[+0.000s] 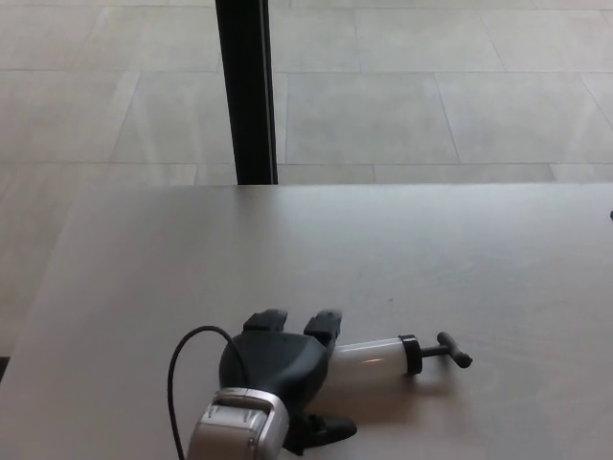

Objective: The robot uses its left hand to lift the air pump kept on the middle of the desk and use the right hand to compress the handle

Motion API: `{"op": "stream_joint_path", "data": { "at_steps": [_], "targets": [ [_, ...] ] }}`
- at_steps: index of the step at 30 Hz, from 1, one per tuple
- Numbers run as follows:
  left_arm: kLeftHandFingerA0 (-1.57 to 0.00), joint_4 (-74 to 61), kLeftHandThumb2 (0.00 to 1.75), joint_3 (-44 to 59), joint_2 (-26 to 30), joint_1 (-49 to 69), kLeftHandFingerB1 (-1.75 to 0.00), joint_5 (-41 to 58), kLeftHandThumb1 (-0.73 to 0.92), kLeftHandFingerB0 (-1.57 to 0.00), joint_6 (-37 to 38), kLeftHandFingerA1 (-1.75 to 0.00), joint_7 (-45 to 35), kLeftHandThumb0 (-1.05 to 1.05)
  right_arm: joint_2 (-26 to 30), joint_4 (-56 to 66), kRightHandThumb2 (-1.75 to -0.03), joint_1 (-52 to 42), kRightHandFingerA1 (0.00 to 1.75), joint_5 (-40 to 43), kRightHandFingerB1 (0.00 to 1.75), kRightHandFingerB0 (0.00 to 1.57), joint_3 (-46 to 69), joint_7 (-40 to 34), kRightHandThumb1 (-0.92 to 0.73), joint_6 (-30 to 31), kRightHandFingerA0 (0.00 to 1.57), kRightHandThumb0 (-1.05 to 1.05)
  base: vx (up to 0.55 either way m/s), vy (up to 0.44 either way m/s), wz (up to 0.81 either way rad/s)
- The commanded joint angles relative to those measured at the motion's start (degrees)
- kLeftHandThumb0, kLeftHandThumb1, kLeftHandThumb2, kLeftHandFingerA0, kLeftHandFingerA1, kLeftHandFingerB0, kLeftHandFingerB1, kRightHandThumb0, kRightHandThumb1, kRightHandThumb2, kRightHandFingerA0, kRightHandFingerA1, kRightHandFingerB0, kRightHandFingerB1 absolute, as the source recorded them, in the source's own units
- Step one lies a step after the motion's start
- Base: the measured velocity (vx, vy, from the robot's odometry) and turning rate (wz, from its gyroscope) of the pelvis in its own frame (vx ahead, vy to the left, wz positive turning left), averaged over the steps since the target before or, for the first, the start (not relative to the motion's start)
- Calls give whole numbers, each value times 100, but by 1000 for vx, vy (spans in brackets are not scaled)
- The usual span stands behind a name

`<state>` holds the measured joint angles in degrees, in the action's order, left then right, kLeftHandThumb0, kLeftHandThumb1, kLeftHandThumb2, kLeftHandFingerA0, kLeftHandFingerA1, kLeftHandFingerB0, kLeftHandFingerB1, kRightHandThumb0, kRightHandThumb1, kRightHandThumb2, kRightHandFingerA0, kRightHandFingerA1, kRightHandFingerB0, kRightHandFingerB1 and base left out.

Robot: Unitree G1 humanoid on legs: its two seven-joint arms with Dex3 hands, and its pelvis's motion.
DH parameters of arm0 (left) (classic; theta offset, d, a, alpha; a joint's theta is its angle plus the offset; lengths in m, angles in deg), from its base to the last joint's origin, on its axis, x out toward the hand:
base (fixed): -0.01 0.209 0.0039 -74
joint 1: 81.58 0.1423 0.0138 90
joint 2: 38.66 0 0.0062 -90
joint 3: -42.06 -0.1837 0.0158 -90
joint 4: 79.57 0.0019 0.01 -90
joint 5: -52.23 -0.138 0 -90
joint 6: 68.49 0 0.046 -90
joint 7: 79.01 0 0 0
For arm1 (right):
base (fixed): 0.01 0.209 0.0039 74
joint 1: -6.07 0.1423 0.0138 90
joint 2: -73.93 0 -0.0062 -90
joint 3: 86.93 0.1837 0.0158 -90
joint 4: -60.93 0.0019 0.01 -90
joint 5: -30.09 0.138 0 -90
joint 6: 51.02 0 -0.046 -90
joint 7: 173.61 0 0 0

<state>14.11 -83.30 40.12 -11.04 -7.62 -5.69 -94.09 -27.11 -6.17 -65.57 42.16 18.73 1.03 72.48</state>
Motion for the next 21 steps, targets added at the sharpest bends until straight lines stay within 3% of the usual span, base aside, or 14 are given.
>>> {"op": "stream_joint_path", "data": {
  "at_steps": [1, 3, 4, 5, 6, 8, 9, 10, 12, 13, 18, 19, 20, 21],
  "targets": [
    [0, -1361, 109, 1514, -252, 375, 0, 1859, 72, 0, 416, -11, -108, -103, 210, 99, -117, -165, 38, 66, 37, 9, 111, 123, -80, 130, 3, -75, 0, 0, 0],
    [0, -1765, 107, 2588, -750, 345, 0, 3175, 70, 0, 695, -16, -128, -102, 282, 51, -116, -250, 37, 106, 36, 10, 207, 222, -79, 49, 3, -77, 0, 0, 0],
    [0, -1827, 107, 2988, -800, 244, -4, 3653, 70, 0, 1009, -22, -54, -98, 323, 14, -79, -272, 34, 125, 28, 14, 254, 271, -92, 18, 1, -80, 0, 0, 0],
    [0, -1903, 107, 3420, -820, 78, -6, 4157, 69, 0, 1215, -20, -114, -94, 352, -18, -79, -301, 35, 158, 28, 14, 314, 318, -92, -9, 2, -81, 0, 0, 0],
    [-4, -2040, 110, 3786, -816, -125, -11, 4435, 64, -10, 1152, -38, -138, -92, 365, -30, -115, -325, 38, 183, 36, 9, 373, 326, -78, -3, 4, -78, 0, 0, 0],
    [-4, -2226, 110, 4266, -814, -396, -11, 4756, 64, -10, 1041, -38, -169, -92, 379, -42, -115, -354, 38, 212, 36, 9, 450, 334, -78, 11, 4, -78, 0, 0, 0],
    [-3, -2463, 64, 4636, -989, -541, -32, 5192, 83, -1, 746, -44, -265, -90, 411, -45, -115, -387, 38, 224, 36, 9, 492, 360, -78, 18, 4, -77, 0, 0, 0],
    [-1, -2785, 111, 5490, -937, -906, -20, 6117, 66, -2, 222, -31, -548, -81, 499, -92, -117, -483, 35, 281, 34, 12, 627, 471, -82, -48, 0, -79, 0, 0, 0],
    [-1, -2886, 108, 6072, -1015, -1192, -12, 6797, 69, -4, -210, -26, -522, -91, 526, -126, -117, -511, 36, 292, 35, 11, 690, 493, -80, -65, 0, -77, 0, 0, 0],
    [0, -2776, 112, 7170, -768, -1582, -8, 8434, 77, 0, -743, -26, -361, -95, 603, -207, -81, -554, 35, 337, 27, 12, 877, 513, -92, -52, 2, -79, 0, 0, 0],
    [0, -2038, 110, 8415, 258, -1330, 0, 8925, 79, 0, -948, -10, -1029, -101, 873, -495, -114, -630, 43, 465, 37, 10, 1334, 661, -79, -110, 4, -83, 0, 0, 0],
    [0, -2013, 110, 8531, 329, -1251, -4, 8887, 75, 0, -1030, -13, -1099, -99, 895, -466, -78, -737, 42, 452, 32, 16, 1397, 678, -87, -132, 8, -88, 0, 0, 0],
    [0, -1597, 111, 9016, 858, -895, -13, 8651, 73, 0, -1163, -26, -1672, -88, 1102, -557, -112, -938, 53, 542, 48, 0, 1740, 832, -51, -175, 3, -36, 0, 0, 0],
    [-3, -1359, 104, 9353, 1130, -821, -18, 8567, 64, -8, -1381, -29, -1893, -88, 1232, -639, -74, -972, 41, 590, 32, 20, 1896, 915, -92, -175, 12, -82, 0, 0, 0]
  ]
}}
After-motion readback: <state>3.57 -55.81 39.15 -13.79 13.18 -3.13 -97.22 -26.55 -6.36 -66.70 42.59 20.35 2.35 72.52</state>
